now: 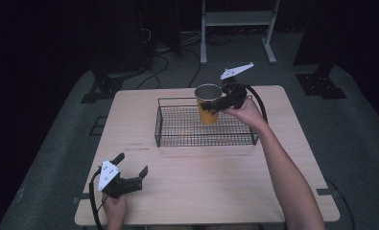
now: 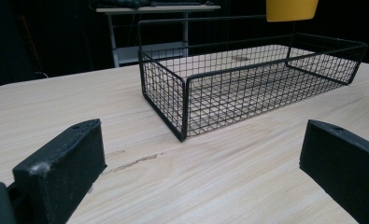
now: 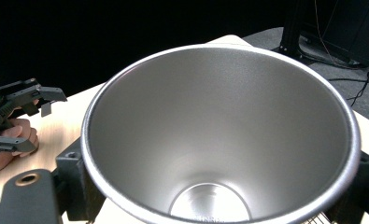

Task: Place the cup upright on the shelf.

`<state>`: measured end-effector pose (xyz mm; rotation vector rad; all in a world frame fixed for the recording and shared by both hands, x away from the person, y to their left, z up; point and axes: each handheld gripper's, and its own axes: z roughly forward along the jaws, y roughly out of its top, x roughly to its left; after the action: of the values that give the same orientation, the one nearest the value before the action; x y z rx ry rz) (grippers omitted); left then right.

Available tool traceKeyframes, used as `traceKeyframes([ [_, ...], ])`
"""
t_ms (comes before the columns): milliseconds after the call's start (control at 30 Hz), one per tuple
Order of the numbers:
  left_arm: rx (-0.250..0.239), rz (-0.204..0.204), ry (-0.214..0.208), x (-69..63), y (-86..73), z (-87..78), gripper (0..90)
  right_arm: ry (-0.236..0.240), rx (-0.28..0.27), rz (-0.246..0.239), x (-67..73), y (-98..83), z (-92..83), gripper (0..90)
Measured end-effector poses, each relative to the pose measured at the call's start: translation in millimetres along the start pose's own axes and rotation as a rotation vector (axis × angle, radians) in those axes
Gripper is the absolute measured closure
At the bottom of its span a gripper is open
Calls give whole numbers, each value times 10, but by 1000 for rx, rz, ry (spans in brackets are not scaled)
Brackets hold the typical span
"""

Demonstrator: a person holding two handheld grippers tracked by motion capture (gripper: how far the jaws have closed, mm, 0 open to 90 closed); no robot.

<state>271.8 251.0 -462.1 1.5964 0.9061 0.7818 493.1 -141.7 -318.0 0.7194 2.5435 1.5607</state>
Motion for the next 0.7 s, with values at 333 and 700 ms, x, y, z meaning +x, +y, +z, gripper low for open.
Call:
traceKeyframes([
  [333, -3, -5, -1, 5, 0, -3, 0, 5, 22, 22, -122, -83, 157, 128],
  [700, -4, -7, -1, 7, -1, -6, 0, 4, 41, 35, -219, -163, 265, 127],
])
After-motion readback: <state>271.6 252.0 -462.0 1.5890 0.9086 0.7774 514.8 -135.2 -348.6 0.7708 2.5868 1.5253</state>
